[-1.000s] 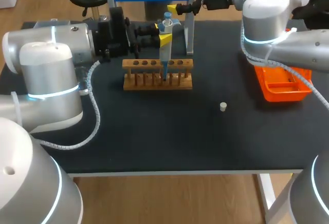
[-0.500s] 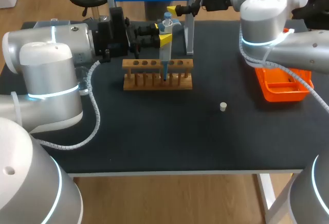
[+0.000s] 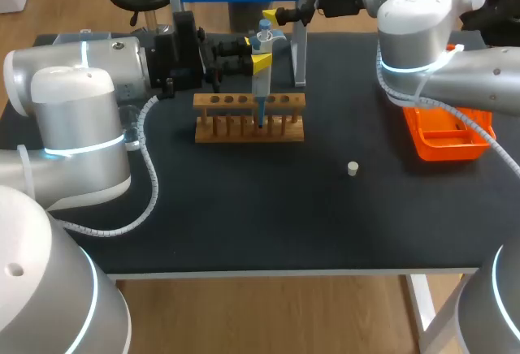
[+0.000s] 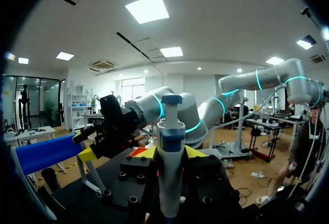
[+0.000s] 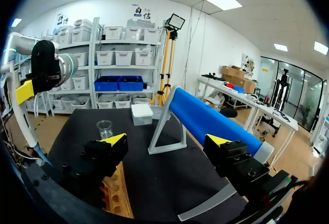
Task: Invert the test tube, pick up the pipette, mount the tip to pipette, aspirate from beaker and dispense into the tube, eject the tip, return the pipette, and cap with the stopper.
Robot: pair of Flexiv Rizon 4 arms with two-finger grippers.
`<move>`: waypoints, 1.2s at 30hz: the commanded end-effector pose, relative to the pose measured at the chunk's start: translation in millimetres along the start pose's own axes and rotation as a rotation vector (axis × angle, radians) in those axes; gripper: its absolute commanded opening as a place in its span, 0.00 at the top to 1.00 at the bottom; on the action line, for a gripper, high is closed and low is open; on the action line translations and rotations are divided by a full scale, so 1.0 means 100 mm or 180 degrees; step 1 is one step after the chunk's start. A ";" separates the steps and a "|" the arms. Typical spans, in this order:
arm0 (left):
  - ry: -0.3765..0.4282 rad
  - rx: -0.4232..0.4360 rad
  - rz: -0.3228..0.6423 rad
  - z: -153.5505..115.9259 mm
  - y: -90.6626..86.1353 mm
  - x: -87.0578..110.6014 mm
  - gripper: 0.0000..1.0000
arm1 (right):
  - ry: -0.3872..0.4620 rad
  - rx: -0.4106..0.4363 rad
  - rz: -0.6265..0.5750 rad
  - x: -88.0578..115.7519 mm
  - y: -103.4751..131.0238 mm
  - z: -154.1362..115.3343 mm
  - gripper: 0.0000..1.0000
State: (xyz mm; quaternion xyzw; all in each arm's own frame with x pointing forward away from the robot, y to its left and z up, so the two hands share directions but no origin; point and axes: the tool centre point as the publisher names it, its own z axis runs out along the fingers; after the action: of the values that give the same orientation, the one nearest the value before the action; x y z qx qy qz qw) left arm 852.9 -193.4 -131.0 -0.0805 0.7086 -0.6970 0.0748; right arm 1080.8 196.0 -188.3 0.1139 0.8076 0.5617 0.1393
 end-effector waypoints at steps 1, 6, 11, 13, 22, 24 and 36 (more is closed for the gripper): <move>-0.0017 0.0014 0.0005 0.00 0.01 0.01 1.00 | 0.0006 0.0004 0.0001 -0.01 0.00 0.00 0.00; -0.0017 0.0014 0.0005 0.00 0.01 0.01 1.00 | 0.0006 0.0004 0.0001 -0.01 0.00 0.00 0.00; -0.0017 0.0014 0.0005 0.00 0.01 0.01 1.00 | 0.0006 0.0004 0.0001 -0.01 0.00 0.00 0.00; -0.0103 -0.0111 0.0032 -0.01 0.02 -0.05 1.00 | 0.0006 0.0004 0.0001 -0.01 0.00 0.00 0.00; -0.0494 -0.0168 0.0109 -0.29 0.03 -0.41 1.00 | 0.0006 0.0004 0.0001 -0.01 0.00 0.00 0.00; -0.0585 -0.0182 0.0116 -0.36 0.03 -0.49 1.00 | 0.0006 0.0004 0.0001 -0.01 0.00 0.00 0.00; -0.1107 -0.0158 0.0177 -0.80 0.02 -0.99 1.00 | 0.0006 0.0004 0.0001 -0.01 0.00 0.00 0.00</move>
State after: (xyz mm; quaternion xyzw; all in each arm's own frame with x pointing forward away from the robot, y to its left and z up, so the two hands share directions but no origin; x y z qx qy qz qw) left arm 930.9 -95.9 -131.7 -0.1781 0.7115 -0.6483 0.2043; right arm 1080.8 196.3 -188.7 0.1140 0.8072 0.5621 0.1398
